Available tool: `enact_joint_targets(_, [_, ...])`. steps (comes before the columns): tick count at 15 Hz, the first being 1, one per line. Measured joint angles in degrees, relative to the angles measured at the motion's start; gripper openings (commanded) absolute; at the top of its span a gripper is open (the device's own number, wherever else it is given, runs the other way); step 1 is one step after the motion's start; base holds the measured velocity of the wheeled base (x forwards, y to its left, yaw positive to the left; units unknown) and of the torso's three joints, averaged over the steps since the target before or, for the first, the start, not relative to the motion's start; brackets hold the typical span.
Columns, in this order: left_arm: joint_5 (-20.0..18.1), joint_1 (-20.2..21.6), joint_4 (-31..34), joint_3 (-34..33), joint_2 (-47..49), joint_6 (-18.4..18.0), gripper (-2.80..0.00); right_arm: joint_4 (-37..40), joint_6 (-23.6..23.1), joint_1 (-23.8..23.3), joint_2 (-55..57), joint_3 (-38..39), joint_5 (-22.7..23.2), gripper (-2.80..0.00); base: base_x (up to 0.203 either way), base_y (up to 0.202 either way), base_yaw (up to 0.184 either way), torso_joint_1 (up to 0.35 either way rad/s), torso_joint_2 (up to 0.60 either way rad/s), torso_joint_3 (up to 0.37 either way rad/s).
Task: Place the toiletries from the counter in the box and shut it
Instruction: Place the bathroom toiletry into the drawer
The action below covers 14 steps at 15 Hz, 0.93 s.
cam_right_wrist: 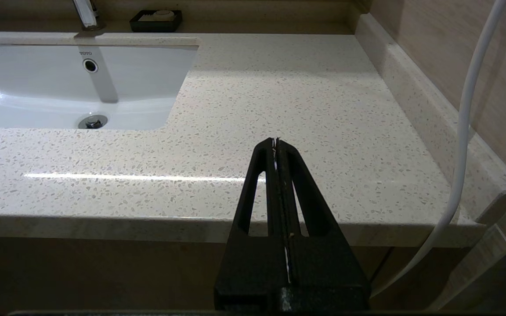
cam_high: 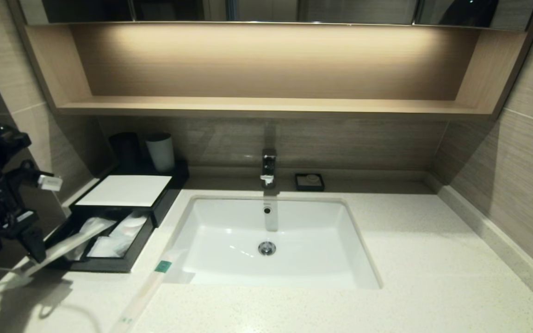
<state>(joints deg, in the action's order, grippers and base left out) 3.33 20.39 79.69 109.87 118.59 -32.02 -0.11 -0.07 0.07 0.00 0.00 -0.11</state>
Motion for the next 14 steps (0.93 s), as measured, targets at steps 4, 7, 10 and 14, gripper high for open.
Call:
enact_joint_targets(4, [-0.05,1.16,-0.23,0.1,2.56,-3.72,-2.8,0.0,-0.02,0.0,0.0,0.0,0.02,-2.8,0.0,0.0,0.0,0.0,0.0,0.0])
enact_joint_targets(7, [-0.05,1.36,-0.14,0.1,3.71,-3.94,-2.8,0.0,0.02,0.0,0.0,0.0,0.01,-2.8,0.0,0.0,0.0,0.0,0.0,0.0])
enact_joint_targets(10, [-0.05,1.38,0.27,-0.15,4.85,-3.89,-2.8,0.04,0.0,0.0,0.0,0.0,0.01,-2.8,0.0,0.0,0.0,0.0,0.0,0.0])
enact_joint_targets(14, [-1.23,1.38,0.18,0.03,4.79,-3.75,-2.8,0.01,0.0,0.0,0.0,0.0,0.0,-2.8,0.0,0.0,0.0,0.0,0.0,0.0])
